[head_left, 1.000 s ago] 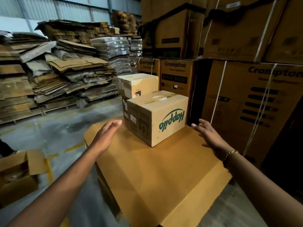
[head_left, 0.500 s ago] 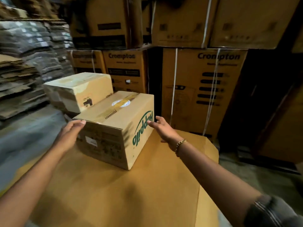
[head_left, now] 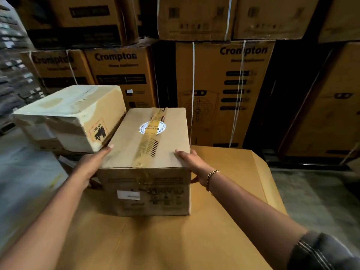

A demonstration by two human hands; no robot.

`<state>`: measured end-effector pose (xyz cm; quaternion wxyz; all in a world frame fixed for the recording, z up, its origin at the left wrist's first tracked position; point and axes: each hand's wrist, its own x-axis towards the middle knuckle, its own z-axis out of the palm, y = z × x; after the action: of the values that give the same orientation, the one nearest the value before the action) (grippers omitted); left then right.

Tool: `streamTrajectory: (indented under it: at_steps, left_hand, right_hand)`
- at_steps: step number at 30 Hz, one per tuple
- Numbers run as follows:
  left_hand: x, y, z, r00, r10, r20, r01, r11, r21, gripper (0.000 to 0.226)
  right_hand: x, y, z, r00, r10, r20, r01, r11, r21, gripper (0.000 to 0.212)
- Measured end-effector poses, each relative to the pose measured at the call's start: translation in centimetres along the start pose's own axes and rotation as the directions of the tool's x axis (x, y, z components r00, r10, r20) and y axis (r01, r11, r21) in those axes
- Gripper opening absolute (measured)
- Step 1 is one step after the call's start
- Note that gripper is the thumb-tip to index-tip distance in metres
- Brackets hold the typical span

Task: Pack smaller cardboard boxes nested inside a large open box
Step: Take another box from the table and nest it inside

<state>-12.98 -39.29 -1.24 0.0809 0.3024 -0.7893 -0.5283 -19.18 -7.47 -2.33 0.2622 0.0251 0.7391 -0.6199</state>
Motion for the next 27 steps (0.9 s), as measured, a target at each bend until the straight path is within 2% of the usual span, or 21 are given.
streamTrajectory:
  at_steps: [3, 5, 7, 9, 11, 12, 14, 16, 17, 20, 22, 24, 25, 27]
  left_hand:
    - [-0.6, 0.1, 1.3, 0.991, -0.057, 0.124, 0.043, 0.992, 0.118, 0.101]
    - [-1.7, 0.2, 2.1, 0.981, -0.048, 0.186, 0.032, 0.995, 0.091, 0.111]
    - [-3.2, 0.7, 2.8, 0.965, -0.017, 0.261, 0.011, 1.0, 0.025, 0.108]
    - [-5.3, 0.9, 4.3, 0.948, 0.025, 0.317, -0.023, 1.0, -0.009, 0.094]
    - [-7.7, 0.8, 6.1, 0.94, 0.063, 0.336, -0.066, 0.998, -0.004, 0.087]
    - [-8.9, 0.6, 6.9, 0.933, 0.07, 0.352, -0.078, 0.997, 0.009, 0.093]
    - [-11.1, 0.2, 8.2, 0.906, 0.052, 0.421, -0.09, 0.993, 0.071, 0.122]
    - [-12.6, 0.3, 8.8, 0.868, -0.013, 0.497, -0.077, 0.984, 0.159, 0.15]
    - [-13.1, 0.7, 9.2, 0.854, -0.047, 0.517, -0.061, 0.98, 0.19, 0.153]
    - [-13.3, 2.8, 10.9, 0.812, -0.091, 0.577, 0.009, 0.99, 0.142, 0.136]
    - [-12.8, 3.9, 11.6, 0.782, -0.073, 0.618, 0.055, 0.997, 0.048, 0.113]
    - [-12.2, 4.4, 12.0, 0.787, -0.055, 0.614, 0.11, 0.993, -0.053, 0.089]
    - [-12.2, 4.4, 12.1, 0.788, -0.06, 0.613, 0.142, 0.986, -0.085, 0.087]
    - [-12.7, 4.3, 12.5, 0.785, -0.08, 0.614, 0.178, 0.979, -0.099, 0.104]
  right_hand:
    - [-0.3, 0.3, -1.1, 0.998, 0.011, -0.058, -0.01, 1.0, 0.019, 0.051]
    - [-1.2, 1.0, -1.9, 0.997, 0.032, -0.069, -0.032, 0.999, 0.004, 0.047]
    - [-2.5, 2.0, -2.9, 0.993, 0.048, -0.103, -0.048, 0.999, 0.004, 0.045]
    - [-4.5, 3.2, -4.6, 0.987, 0.05, -0.155, -0.052, 0.999, -0.01, 0.041]
    - [-6.9, 4.8, -7.1, 0.978, 0.052, -0.202, -0.057, 0.998, -0.018, 0.049]
    - [-8.5, 5.7, -8.4, 0.975, 0.059, -0.216, -0.064, 0.998, -0.014, 0.059]
    - [-11.7, 7.7, -11.2, 0.97, 0.082, -0.227, -0.086, 0.996, -0.011, 0.079]
    - [-14.4, 9.0, -13.7, 0.966, 0.116, -0.231, -0.125, 0.992, -0.024, 0.083]
    - [-15.1, 9.3, -14.7, 0.964, 0.136, -0.23, -0.146, 0.989, -0.027, 0.082]
    - [-14.7, 8.6, -16.6, 0.962, 0.159, -0.221, -0.166, 0.986, -0.013, 0.067]
    - [-13.0, 7.5, -17.1, 0.965, 0.157, -0.21, -0.166, 0.986, -0.022, 0.065]
    - [-11.3, 6.3, -17.1, 0.963, 0.19, -0.191, -0.195, 0.981, -0.007, 0.069]
    - [-10.7, 5.8, -17.0, 0.96, 0.213, -0.183, -0.217, 0.976, -0.002, 0.071]
    - [-10.1, 5.6, -16.7, 0.962, 0.209, -0.173, -0.215, 0.976, -0.016, 0.072]
